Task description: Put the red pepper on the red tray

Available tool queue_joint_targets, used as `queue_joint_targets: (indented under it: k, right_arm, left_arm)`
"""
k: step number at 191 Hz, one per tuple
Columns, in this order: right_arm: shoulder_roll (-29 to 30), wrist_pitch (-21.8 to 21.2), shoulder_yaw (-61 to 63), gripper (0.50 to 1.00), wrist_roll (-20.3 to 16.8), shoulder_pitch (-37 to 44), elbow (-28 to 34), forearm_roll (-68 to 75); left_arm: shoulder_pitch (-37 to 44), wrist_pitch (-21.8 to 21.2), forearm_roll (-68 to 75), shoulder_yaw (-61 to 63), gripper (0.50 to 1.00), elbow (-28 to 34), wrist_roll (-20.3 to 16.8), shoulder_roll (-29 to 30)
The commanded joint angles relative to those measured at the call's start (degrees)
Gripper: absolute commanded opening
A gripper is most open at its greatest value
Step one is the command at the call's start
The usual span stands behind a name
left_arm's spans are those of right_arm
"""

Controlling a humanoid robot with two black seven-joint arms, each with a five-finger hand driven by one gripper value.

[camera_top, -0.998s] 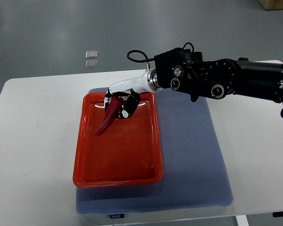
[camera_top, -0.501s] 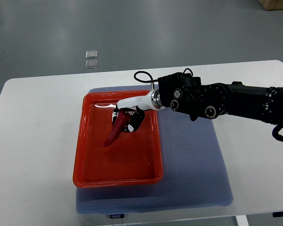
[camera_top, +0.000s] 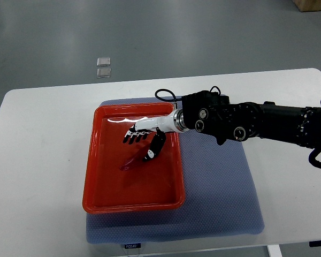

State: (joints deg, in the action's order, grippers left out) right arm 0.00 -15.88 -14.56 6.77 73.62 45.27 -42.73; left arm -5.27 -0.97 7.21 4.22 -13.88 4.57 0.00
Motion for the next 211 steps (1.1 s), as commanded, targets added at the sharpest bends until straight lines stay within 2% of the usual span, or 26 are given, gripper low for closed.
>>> queue_joint_targets:
  k: [1,26,60,100,139,175,211]
  right_arm:
    - [0.0,0.0,0.3,0.891,0.0,0.3,0.0,0.3]
    - [0.0,-0.1,3.9,0.903,0.0,0.4,-0.1,0.5]
    - [-0.9,-0.1,18.3,0.903,1.2,-2.0,-1.5,1.9]
    - [-9.0,-0.4,40.0,0.903,1.7,-14.7,-1.6,15.9]
    - [-9.2,-0.7,61.1,0.905,1.9,-28.5,-1.9,26.7]
    - [-8.4,-1.7,69.3,0.913,5.9,-36.3,-2.4,27.2]
    - [-6.2,-4.0,71.1,0.913,6.2,-39.6,-4.7,34.1]
  left_arm:
    - [0.0,0.0,0.0,0.0,1.0,0.0,0.0,0.0]
    - [0.0,0.0,0.0,0.0,1.0,0.0,0.0,0.0]
    - [0.0,0.0,0.0,0.0,1.0,0.0,0.0,0.0]
    - [0.0,0.0,0.0,0.1,1.0,-0.1,0.0,0.0]
    - [0.0,0.0,0.0,0.1,1.0,-0.4,0.0,0.0]
    - [0.0,0.0,0.0,0.1,1.0,-0.6,0.0,0.0]
    - [0.0,0.0,0.0,0.1,1.0,-0.5,0.0,0.0]
